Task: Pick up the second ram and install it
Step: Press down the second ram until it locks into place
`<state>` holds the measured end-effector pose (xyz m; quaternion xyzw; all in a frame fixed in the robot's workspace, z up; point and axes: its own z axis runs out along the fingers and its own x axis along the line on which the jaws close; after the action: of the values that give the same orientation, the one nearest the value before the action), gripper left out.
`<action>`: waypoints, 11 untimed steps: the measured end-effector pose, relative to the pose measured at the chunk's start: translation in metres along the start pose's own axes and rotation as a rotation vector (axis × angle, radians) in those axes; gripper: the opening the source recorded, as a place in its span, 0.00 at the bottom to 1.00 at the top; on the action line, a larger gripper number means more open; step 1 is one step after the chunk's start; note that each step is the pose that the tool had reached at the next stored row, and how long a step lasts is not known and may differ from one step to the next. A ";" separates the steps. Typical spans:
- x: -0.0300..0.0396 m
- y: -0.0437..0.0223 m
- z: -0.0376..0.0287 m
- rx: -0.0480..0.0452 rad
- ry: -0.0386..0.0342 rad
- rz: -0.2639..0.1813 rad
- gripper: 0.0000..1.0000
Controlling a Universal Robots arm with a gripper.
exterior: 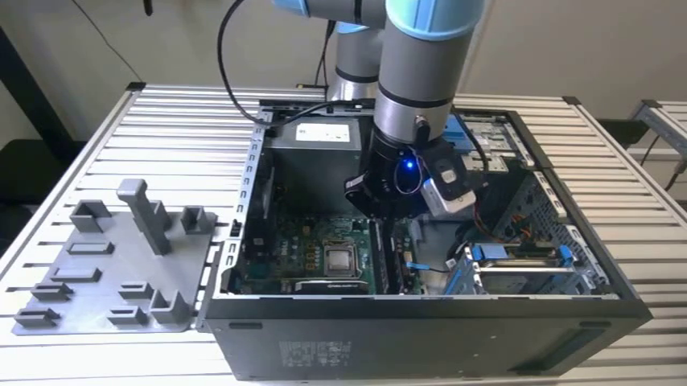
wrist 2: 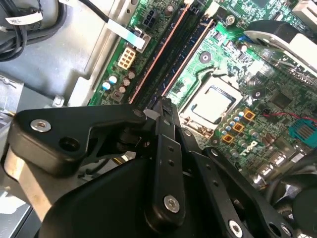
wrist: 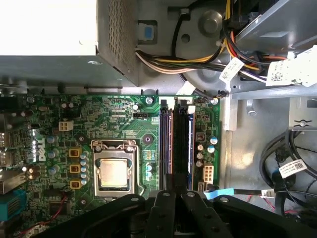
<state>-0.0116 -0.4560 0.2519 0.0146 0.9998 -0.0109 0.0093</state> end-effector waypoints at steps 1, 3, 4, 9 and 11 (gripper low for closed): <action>0.0000 0.0000 -0.0004 0.0001 0.0000 0.000 0.11; 0.0000 0.0000 -0.0008 0.0000 0.0000 0.000 0.11; 0.0000 0.0000 -0.0009 0.0000 0.0000 0.000 0.11; 0.0000 0.0000 -0.0012 0.0000 0.0000 0.000 0.11; 0.0000 0.0000 -0.0013 0.0001 0.0000 0.000 0.11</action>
<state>-0.0116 -0.4560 0.2532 0.0146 0.9998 -0.0109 0.0093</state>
